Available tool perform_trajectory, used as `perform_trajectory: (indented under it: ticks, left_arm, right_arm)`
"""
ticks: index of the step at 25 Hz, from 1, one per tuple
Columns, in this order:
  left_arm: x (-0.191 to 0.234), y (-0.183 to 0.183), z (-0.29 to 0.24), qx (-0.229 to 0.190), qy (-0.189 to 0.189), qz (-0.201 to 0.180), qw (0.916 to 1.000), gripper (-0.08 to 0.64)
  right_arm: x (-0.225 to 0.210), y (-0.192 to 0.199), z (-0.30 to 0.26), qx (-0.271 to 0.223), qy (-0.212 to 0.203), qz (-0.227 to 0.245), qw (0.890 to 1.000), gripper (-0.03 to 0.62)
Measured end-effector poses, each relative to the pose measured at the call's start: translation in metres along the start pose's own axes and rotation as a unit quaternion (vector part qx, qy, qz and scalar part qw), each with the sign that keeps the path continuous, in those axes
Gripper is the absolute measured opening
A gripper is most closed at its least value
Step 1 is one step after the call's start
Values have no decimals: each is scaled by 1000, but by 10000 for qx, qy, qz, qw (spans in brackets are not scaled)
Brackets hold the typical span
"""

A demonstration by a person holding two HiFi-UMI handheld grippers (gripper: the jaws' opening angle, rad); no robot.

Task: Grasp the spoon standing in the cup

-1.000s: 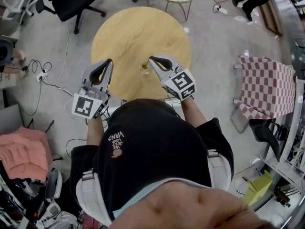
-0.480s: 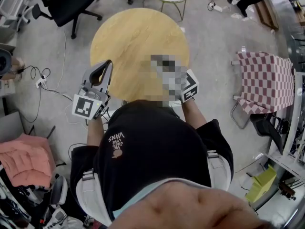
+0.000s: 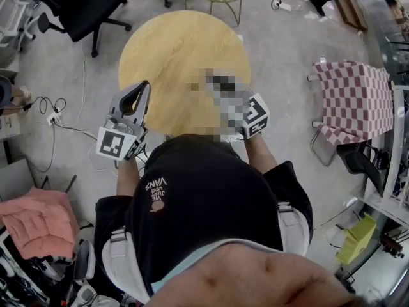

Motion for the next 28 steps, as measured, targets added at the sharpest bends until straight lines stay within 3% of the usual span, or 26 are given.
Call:
perform_trajectory:
  ticks: [8, 16, 28]
  left_arm:
    - [-6, 0, 4, 9, 70, 9, 10000, 0]
    - [0, 4, 9, -204, 183, -261, 9993, 0]
    - [-5, 6, 9, -229, 324, -176, 9991, 0]
  right_arm:
    - [4, -3, 11, -108, 167, 6, 9998, 2]
    - [5, -10, 19, -173, 324, 40, 9993, 2]
    - [3, -9, 37, -206, 694, 16, 9974, 2]
Point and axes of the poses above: the fingertips, and each gripper's own axes: z backward along the fingers, x to its left, y out of its underside, the point moved 3 cm from there along z, backward along the fingers, and after that the axes turned 8 degrees about -y, right-handed, at the moved point
